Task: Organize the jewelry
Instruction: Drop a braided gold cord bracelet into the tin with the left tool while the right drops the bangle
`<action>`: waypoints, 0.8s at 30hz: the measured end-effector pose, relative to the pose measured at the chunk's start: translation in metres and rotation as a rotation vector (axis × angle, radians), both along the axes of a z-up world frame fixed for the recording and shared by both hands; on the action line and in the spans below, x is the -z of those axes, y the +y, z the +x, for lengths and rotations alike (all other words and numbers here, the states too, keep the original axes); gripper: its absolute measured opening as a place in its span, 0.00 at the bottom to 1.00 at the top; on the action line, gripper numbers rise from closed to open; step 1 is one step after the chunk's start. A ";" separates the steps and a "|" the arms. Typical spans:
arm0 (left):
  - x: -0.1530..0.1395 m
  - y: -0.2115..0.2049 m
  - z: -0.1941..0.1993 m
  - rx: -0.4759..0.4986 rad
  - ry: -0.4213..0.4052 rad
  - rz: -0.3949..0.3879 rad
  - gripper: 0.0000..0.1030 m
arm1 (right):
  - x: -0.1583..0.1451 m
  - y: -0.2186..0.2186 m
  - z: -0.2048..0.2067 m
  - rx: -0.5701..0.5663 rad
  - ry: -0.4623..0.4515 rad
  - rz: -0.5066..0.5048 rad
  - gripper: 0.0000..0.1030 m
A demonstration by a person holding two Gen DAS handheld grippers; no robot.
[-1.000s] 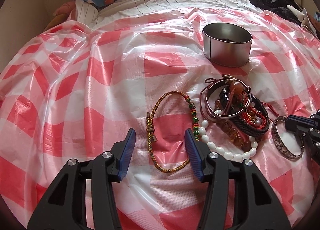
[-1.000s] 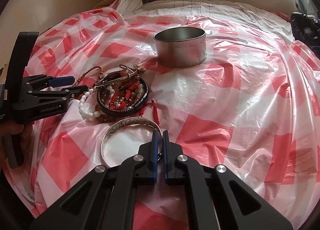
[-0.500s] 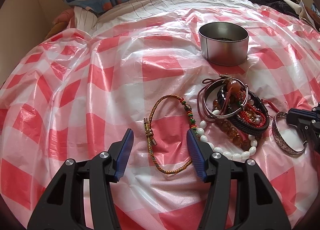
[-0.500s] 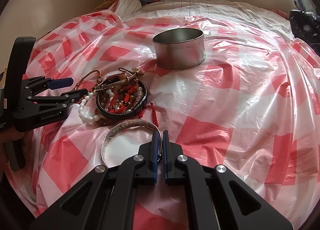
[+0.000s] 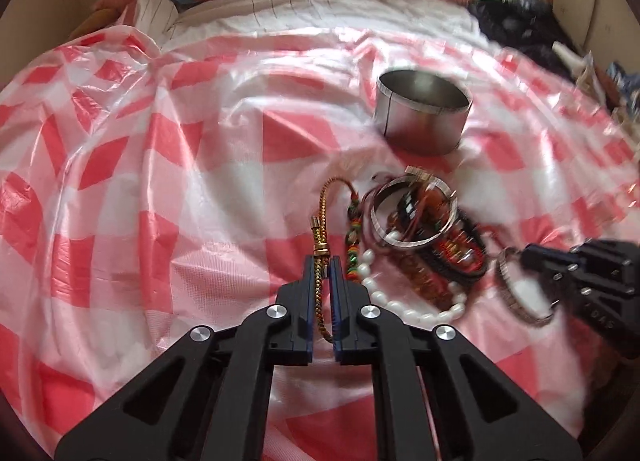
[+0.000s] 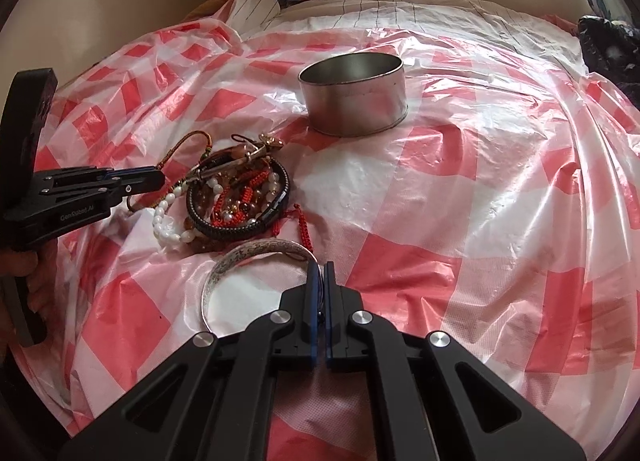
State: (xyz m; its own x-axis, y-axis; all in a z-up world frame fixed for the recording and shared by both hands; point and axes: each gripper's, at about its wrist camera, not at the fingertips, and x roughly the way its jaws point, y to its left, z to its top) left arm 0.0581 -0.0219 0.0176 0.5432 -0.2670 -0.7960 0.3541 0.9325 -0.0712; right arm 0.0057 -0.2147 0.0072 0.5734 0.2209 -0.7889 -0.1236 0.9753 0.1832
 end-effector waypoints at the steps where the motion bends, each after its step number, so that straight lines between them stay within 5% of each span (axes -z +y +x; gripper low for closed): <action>1: -0.005 0.004 -0.001 0.000 -0.004 -0.039 0.06 | -0.003 -0.005 -0.001 0.011 -0.009 0.027 0.03; 8: -0.056 -0.001 -0.003 0.035 -0.073 -0.160 0.06 | -0.032 -0.035 0.006 0.089 -0.080 0.164 0.04; 15: -0.092 -0.062 0.043 0.152 -0.122 -0.216 0.06 | -0.066 -0.051 0.046 0.137 -0.171 0.159 0.04; 21: -0.057 -0.103 0.104 0.139 -0.026 -0.219 0.07 | -0.073 -0.058 0.086 0.163 -0.204 0.104 0.04; 24: -0.032 -0.100 0.129 0.068 0.035 -0.167 0.18 | -0.071 -0.051 0.112 0.157 -0.206 0.061 0.04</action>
State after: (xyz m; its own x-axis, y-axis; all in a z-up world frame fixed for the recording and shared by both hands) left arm 0.1873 -0.1222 0.0495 0.4919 -0.4325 -0.7556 0.4109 0.8805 -0.2365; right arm 0.1177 -0.2662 0.0783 0.7513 0.1601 -0.6402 -0.0123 0.9734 0.2290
